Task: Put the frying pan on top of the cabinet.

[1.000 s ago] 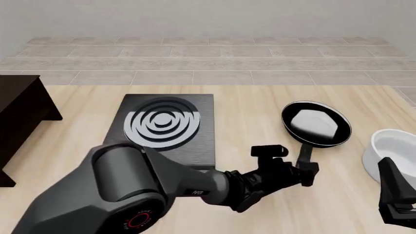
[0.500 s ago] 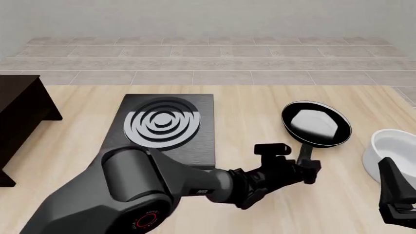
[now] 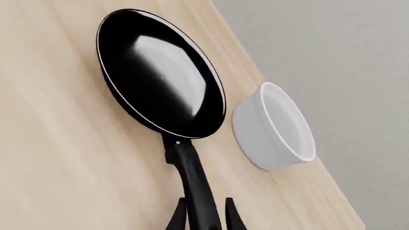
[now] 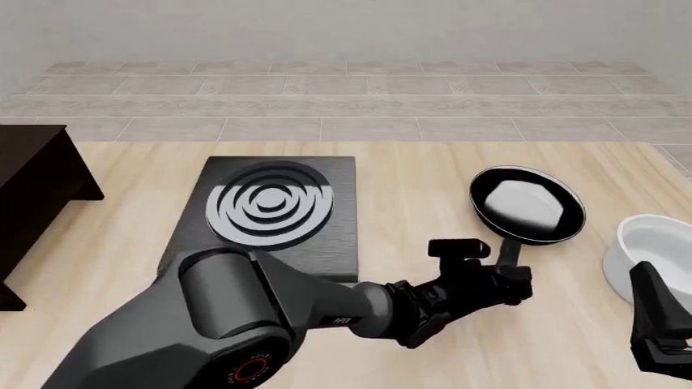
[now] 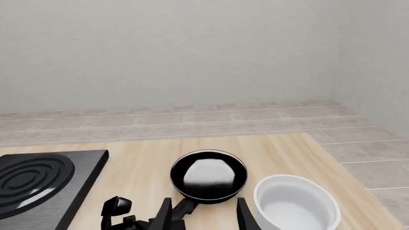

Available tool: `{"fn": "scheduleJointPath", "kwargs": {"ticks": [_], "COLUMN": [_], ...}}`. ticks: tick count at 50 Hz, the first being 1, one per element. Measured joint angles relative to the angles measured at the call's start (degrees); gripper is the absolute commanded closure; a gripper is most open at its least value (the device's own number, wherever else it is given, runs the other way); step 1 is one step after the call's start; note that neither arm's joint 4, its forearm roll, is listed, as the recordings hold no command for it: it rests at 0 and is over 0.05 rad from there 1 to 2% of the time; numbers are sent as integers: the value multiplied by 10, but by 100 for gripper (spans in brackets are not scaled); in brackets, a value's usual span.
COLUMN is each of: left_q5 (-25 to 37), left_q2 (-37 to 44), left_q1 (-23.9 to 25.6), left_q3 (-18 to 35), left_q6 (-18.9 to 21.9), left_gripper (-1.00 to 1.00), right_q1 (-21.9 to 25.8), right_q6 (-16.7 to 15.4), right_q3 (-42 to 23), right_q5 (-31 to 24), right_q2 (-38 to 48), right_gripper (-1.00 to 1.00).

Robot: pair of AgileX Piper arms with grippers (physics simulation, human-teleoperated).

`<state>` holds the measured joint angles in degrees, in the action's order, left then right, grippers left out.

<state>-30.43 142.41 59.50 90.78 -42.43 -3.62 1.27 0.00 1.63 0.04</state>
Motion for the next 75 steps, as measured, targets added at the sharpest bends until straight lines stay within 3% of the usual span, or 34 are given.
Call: {"fn": "scheduleJointPath", "kwargs": {"ticks": [32, 75], "left_q5": [-35, -98], "left_q2": [-9, -98], "left_q1": [-13, -42], "left_q3": [-29, -169], "left_q6": [-20, -47], "left_gripper": [100, 100], "right_q1": [1, 3], "right_q6": [-2, -5], "right_q3": [0, 0], "right_q5": [-1, -2], "right_q2": [0, 0], "right_gripper": [-100, -100]}}
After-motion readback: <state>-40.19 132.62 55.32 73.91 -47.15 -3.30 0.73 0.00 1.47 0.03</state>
